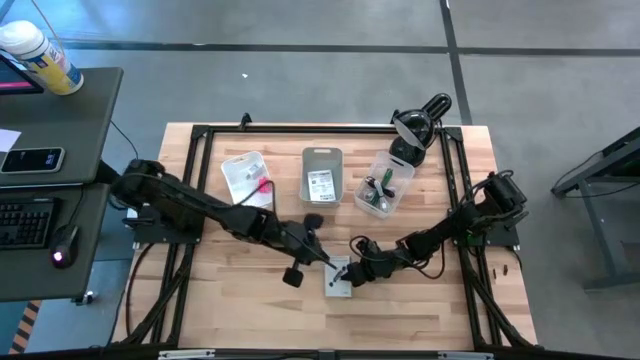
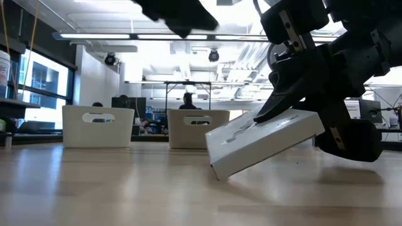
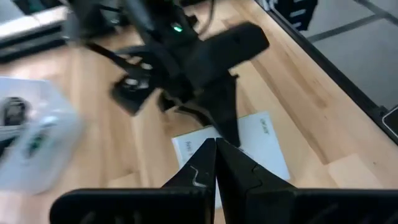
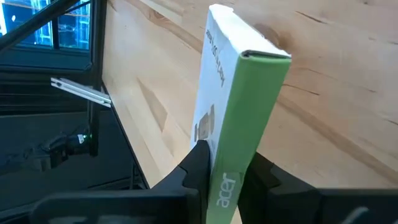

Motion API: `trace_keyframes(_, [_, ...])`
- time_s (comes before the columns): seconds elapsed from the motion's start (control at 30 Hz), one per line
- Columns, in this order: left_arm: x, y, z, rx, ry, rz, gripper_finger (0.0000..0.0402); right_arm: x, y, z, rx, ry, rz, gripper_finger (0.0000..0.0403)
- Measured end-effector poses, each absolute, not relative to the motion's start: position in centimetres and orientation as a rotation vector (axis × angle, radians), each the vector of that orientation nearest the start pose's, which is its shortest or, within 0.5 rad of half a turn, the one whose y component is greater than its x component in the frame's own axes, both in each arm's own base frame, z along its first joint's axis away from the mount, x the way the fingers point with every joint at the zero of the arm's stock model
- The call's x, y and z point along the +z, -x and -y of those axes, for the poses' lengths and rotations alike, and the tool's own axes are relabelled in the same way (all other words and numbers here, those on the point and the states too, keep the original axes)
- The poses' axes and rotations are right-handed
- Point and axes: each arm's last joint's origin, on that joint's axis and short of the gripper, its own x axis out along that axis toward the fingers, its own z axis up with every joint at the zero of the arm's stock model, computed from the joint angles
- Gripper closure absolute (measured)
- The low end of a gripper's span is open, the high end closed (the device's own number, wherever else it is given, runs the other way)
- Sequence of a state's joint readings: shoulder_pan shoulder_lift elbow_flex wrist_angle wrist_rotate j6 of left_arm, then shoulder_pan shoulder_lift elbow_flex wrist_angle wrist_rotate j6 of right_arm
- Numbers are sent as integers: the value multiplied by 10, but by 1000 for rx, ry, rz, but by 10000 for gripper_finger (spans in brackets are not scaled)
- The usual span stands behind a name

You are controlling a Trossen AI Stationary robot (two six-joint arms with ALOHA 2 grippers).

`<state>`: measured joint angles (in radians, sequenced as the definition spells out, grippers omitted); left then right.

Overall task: Pick and place items into bin
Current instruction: Put the white card reader box into the gray bin

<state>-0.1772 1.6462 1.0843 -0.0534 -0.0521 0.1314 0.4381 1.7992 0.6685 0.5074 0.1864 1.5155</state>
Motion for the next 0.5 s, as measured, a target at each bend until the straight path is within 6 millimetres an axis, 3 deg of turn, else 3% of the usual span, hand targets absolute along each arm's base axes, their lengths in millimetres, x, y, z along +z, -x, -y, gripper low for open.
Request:
trace_keyframes(0.27, [271, -324, 53, -69, -272, -577, 402, 111, -291, -129, -227, -1243, -601, 362])
trace_keyframes(0.5, [288, -303, 47, 13, -329, -615, 402, 113, -292, -129, -223, -1226, -545, 353])
